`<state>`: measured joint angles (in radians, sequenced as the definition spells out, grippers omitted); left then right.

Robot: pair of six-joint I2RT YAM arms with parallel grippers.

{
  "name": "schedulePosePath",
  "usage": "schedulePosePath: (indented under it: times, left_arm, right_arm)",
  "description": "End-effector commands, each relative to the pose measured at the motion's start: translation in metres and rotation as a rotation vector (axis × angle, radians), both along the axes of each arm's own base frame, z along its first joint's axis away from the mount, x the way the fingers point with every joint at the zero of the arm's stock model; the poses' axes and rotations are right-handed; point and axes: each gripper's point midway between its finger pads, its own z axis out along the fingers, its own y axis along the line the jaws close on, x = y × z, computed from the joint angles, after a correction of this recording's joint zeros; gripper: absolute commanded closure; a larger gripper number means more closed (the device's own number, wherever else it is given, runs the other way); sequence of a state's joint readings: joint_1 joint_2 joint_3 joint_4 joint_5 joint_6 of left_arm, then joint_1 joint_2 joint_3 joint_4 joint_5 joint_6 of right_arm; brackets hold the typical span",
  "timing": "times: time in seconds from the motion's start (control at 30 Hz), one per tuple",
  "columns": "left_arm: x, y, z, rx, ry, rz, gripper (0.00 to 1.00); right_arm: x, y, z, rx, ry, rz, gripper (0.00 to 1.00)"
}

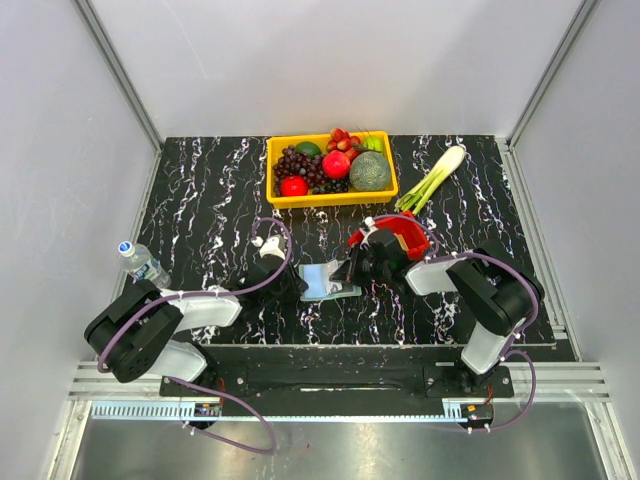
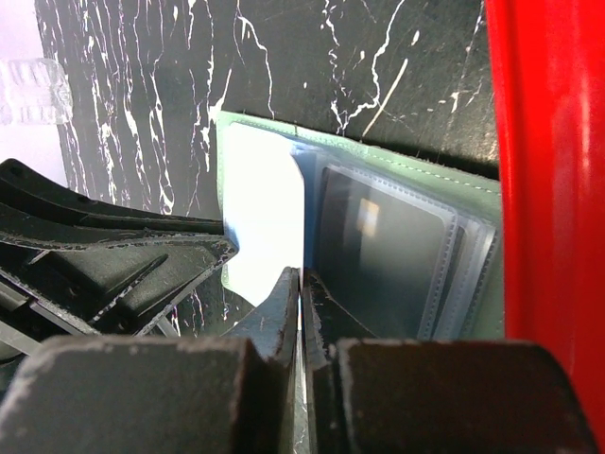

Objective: Put the credit cards into the card holder
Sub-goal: Insert the credit card into the card holder.

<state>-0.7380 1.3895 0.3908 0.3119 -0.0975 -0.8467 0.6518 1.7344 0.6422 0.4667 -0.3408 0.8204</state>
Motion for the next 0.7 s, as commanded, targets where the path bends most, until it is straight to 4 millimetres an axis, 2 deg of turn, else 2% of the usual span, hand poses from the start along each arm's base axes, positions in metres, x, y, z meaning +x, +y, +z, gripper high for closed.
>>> schedulePosePath:
  times: [0.0, 0.27, 0.4, 0.53, 0.67]
  left_arm:
    - [-0.027, -0.007, -0.014, -0.007, 0.097, -0.072, 0.84]
    - [-0.028, -0.008, -0.012, -0.016, 0.095, -0.075, 0.85]
    - [-0.029, -0.006, -0.012, -0.018, 0.095, -0.068, 0.85]
    - [-0.030, -0.005, -0.014, -0.014, 0.097, -0.063, 0.85]
    - [-0.031, -0.002, -0.016, -0.009, 0.100, -0.056, 0.86]
  right_arm:
    - [-0.018, 0.001, -0.014, -0.079, 0.036, 0.035, 0.93]
    - [-0.016, 0.010, -0.014, -0.057, 0.069, 0.022, 0.92]
    - [-0.021, 0.014, -0.022, -0.064, 0.095, 0.036, 0.92]
    - [-0.025, 0.008, -0.026, -0.089, 0.116, 0.026, 0.82]
    - [-0.019, -0.004, -0.017, -0.151, 0.066, -0.005, 0.71]
